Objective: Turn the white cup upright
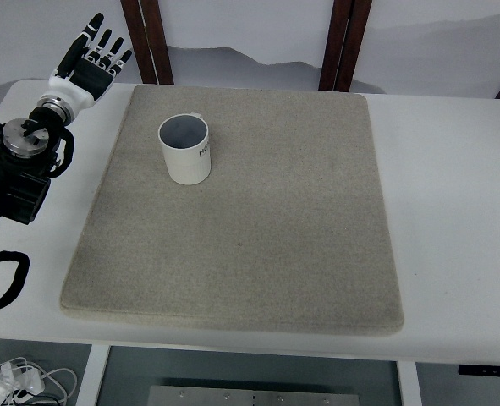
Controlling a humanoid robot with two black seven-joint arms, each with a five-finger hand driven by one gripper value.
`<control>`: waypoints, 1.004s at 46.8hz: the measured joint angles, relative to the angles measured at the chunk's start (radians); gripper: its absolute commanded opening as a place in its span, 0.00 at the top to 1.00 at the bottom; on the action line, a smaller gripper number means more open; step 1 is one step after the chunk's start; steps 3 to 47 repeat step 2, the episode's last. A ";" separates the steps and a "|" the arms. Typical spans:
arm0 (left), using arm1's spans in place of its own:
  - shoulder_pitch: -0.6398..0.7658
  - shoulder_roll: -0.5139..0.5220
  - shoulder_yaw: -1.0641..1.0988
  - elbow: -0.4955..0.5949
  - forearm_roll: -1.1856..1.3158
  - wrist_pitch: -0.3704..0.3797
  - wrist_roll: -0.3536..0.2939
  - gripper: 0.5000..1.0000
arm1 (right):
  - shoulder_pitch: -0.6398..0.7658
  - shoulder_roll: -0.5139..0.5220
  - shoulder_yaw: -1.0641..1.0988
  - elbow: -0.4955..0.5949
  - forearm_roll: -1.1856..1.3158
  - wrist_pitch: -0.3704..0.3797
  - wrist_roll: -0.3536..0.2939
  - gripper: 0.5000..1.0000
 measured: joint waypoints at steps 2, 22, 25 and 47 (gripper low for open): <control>0.000 0.000 0.000 0.001 0.000 0.000 -0.002 0.00 | 0.000 0.000 -0.001 0.000 0.000 0.001 0.000 0.10; 0.000 0.000 0.000 0.001 0.000 0.000 -0.002 0.00 | 0.000 0.000 -0.001 0.000 0.000 0.001 0.000 0.10; 0.000 0.000 0.000 0.001 0.000 0.000 -0.002 0.00 | 0.000 0.000 -0.001 0.000 0.000 0.001 0.000 0.10; 0.000 0.000 0.000 0.001 0.000 0.000 -0.002 0.00 | 0.000 0.000 -0.001 0.000 0.000 0.001 0.000 0.10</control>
